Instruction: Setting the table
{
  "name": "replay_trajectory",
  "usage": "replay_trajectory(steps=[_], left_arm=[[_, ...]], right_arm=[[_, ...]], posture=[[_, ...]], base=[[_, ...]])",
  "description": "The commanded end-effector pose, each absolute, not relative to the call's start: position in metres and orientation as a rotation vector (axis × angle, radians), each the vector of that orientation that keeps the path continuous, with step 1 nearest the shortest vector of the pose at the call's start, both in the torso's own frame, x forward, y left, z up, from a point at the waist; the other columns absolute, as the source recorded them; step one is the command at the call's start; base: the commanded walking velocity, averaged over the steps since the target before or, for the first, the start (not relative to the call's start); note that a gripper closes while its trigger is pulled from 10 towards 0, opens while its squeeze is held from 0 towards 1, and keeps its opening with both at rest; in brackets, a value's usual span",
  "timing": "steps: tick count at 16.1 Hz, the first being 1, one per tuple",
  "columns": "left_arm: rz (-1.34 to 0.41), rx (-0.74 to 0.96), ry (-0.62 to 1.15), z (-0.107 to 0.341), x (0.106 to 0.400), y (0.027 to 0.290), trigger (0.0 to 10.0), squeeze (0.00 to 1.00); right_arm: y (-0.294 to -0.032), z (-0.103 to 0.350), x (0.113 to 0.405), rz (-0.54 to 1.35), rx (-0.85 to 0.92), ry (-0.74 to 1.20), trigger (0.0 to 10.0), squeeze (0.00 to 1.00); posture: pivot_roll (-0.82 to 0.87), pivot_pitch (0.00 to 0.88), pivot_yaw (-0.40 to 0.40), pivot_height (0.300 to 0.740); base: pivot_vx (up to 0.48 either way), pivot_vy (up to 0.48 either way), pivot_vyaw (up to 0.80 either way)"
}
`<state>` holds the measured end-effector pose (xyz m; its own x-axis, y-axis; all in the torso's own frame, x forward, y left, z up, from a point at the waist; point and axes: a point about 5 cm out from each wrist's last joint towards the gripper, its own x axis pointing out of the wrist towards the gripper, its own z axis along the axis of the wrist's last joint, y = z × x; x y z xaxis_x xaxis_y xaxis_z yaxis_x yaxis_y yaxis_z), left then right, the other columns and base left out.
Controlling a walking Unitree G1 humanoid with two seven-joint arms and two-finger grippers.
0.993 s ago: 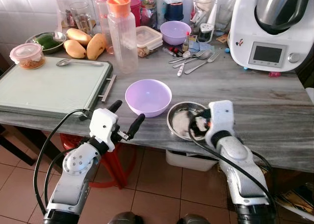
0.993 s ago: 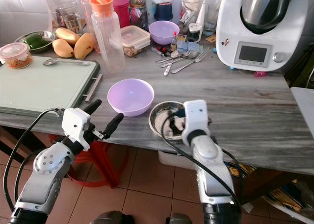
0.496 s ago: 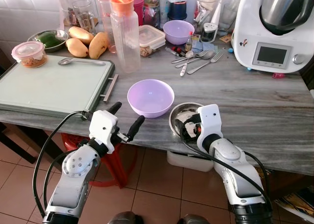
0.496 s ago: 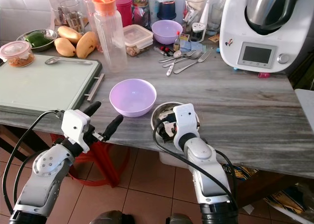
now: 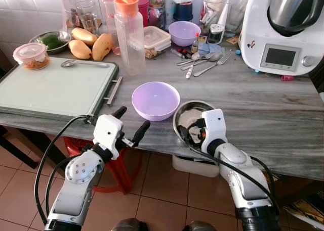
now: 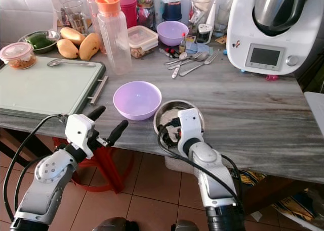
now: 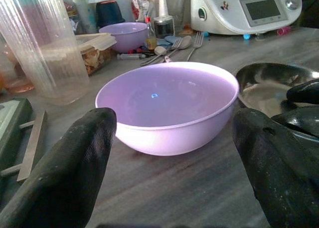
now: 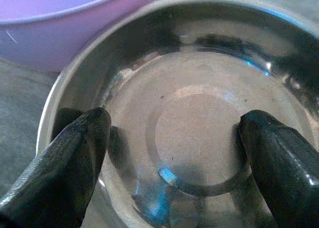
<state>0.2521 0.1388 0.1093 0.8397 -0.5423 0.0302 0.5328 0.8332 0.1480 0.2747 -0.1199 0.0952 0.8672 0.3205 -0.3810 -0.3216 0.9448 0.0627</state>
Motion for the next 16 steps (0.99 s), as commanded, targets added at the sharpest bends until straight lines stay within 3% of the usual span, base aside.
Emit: replay_trajectory(steps=[1,16], left_arm=[[-0.567,0.153,-0.081,0.113,0.251,0.139,10.0,0.0],[-0.573,0.161,-0.082,0.113,0.253,0.136,10.0,0.0]], right_arm=[[-0.119,0.093,0.276,0.346,0.005,0.415,10.0,0.0],[-0.123,0.116,0.282,0.336,-0.013,0.332,10.0,0.0]], posture=[[0.0,0.005,0.025,0.74],[-0.01,0.0,0.031,0.74]], base=[[0.0,0.0,0.0],[0.0,0.0,0.0]])
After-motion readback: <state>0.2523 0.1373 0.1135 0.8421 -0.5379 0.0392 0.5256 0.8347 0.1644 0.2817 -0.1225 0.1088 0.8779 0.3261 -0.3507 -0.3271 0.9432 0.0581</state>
